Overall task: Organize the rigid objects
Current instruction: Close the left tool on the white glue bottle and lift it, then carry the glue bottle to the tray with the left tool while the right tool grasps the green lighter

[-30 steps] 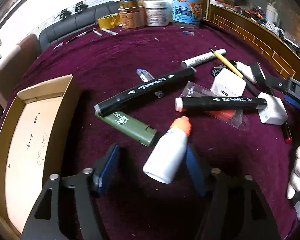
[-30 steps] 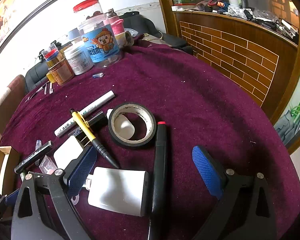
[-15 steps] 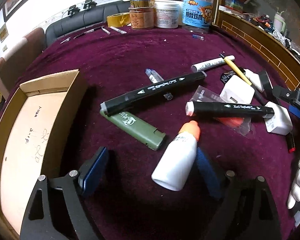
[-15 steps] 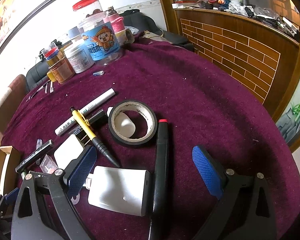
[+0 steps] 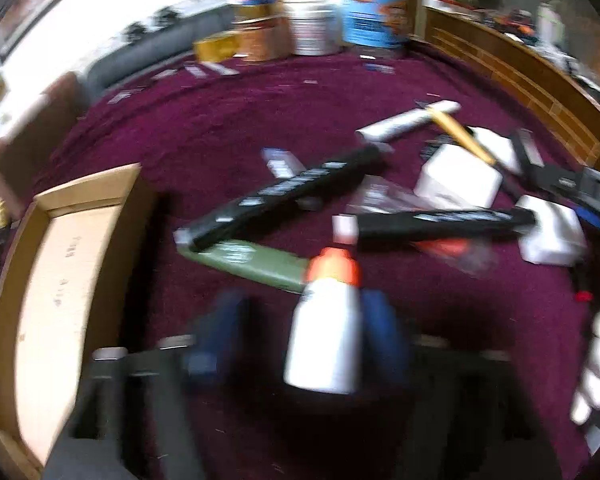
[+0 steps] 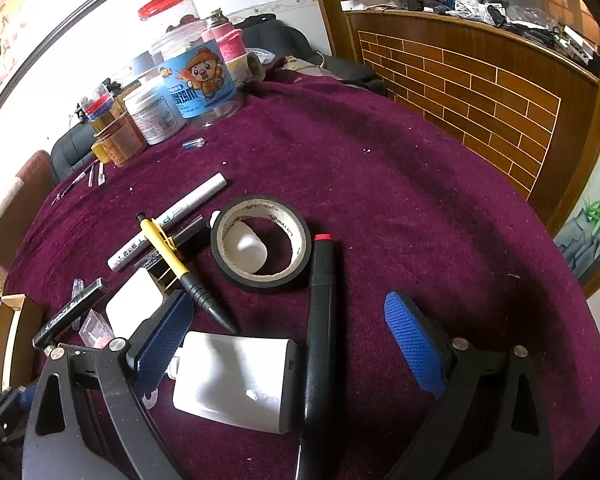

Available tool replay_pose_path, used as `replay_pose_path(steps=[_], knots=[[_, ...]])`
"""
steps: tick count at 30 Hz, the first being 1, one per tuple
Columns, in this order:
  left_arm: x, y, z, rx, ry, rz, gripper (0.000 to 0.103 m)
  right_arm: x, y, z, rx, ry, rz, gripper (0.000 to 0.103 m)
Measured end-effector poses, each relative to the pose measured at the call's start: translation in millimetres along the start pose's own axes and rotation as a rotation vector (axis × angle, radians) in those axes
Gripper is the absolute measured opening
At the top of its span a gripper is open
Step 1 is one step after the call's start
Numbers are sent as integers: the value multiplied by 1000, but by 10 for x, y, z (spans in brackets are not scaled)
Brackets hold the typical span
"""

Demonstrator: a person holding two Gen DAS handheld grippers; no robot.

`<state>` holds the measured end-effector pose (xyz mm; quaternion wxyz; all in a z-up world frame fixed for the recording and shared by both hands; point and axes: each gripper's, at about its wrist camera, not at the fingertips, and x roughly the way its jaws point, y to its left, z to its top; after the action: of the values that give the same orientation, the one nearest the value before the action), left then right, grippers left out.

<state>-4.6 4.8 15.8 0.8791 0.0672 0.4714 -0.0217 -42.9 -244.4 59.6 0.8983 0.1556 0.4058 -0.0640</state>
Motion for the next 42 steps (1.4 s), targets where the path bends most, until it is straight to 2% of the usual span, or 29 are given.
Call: replay_pose_path(steps=[1,2,4,6,8,11,15,17,19,21,22,23,25,27,29,32,33,36,40,41,42], knots=[[43,80,-9,-44,5,-18,89,1,2,-1,-1,0,-1,97],[68,171,-19,-94,20,-68,88,1,4,-2,-1,-1,-4,97],[29,206,-27,-92,29,-74,77,-7,1,-2,0,-6,-9,97],[-56,192,-68,-60,15,-111,31,-26,-7,-5,4,-15,-12,97],[-136,187,-132,-44,19,-180,23,-28,-6,-5,5,-18,-17,97],[-295,239,-255,-64,2,-243,23,-16,-2,0,4,-14,-31,97],[-595,557,-385,-152,-47,-348,23,3,2,6,-1,0,-55,97],[-792,786,-477,-200,-83,-396,23,-29,45,-4,-30,10,-108,97],[-968,1025,-580,-239,-124,-422,23,-229,184,-63,-121,-27,-160,97],[-1064,1223,-662,-269,-159,-429,23,-611,418,-156,-211,-128,-140,98],[-1086,1330,-720,-293,-168,-428,23,-742,525,-194,-245,-158,-106,98],[-1082,1428,-755,-320,-167,-433,23,-863,669,-236,-287,-169,-28,99],[-1047,1594,-812,-369,-163,-449,23,-887,914,-264,-343,-100,107,103],[-1028,1723,-877,-407,-166,-459,23,-734,1245,-291,-417,48,174,102],[-1035,1832,-965,-436,-168,-471,23,-636,1538,-363,-489,94,218,99],[-1025,1988,-1042,-462,-165,-466,23,-413,2029,-536,-656,159,231,98],[-1026,2042,-1062,-468,-164,-462,23,-283,2179,-595,-696,194,223,93],[-1047,2252,-1150,-497,-175,-441,23,18,2427,-660,-741,245,186,85],[-1028,2447,-1235,-539,-184,-413,23,333,2600,-670,-755,313,176,84],[-998,2473,-1245,-550,-180,-414,23,391,2632,-679,-753,333,181,75],[-950,2500,-1257,-563,-171,-415,23,441,2672,-697,-751,349,186,72]])
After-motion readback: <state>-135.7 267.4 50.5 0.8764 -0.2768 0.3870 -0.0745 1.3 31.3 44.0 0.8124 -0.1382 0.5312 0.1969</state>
